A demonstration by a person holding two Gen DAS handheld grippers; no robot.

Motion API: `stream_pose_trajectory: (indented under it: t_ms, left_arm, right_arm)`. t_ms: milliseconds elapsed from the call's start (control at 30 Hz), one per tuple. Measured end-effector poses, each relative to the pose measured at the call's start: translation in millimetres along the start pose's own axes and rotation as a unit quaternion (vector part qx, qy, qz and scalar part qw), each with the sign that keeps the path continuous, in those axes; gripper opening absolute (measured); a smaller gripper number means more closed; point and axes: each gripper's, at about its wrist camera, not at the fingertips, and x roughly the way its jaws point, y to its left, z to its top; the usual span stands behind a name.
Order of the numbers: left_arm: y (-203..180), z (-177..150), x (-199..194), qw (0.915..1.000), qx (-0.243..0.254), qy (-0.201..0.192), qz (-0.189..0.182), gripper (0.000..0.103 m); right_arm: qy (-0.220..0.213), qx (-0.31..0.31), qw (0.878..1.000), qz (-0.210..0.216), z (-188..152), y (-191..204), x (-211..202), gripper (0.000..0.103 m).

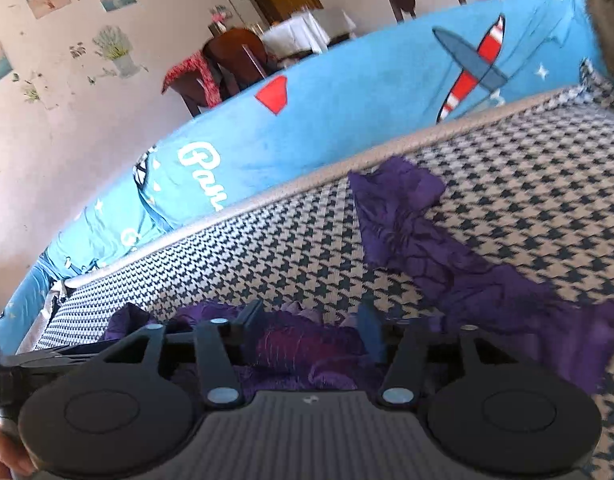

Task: Fold clothes

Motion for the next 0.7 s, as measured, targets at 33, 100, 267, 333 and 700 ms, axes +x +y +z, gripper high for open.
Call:
stream_pose_trajectory:
  t_ms: [33,100,267,333,700]
  left_arm:
    - [0.2,3.1,2.0,1.0000,0.002,-0.001,0.002,0.103]
    - [0.6,9.5,5.0,0.9999,0.007,-0.005,0.008,0.103]
    - [4.6,22.3,10.3,0.9999,0.001,-0.009,0.008,0.103]
    - [6.8,24.3,10.1,0.9999,-0.005,-0.009,0.005,0.103]
    - [-0.8,20.8,-5.8,0.9988,0.016,-0.042,0.022,0.103]
  right_arm:
    - [0.006,0.003,1.000,-0.001,1.0,-0.1,6.5,0.054]
    - [0.021,0.000,1.000,0.001,2.1,1.4,18.5,0.059]
    - [0.042,-0.019,0.999,-0.009,-1.1,9.7,42.2,0.069]
    - [0.062,-0.030,0.998,-0.008,-5.5,14.2,51.9,0.071]
    - [0.076,-0.094,0.993,-0.011,-22.3,31.8,65.8,0.018]
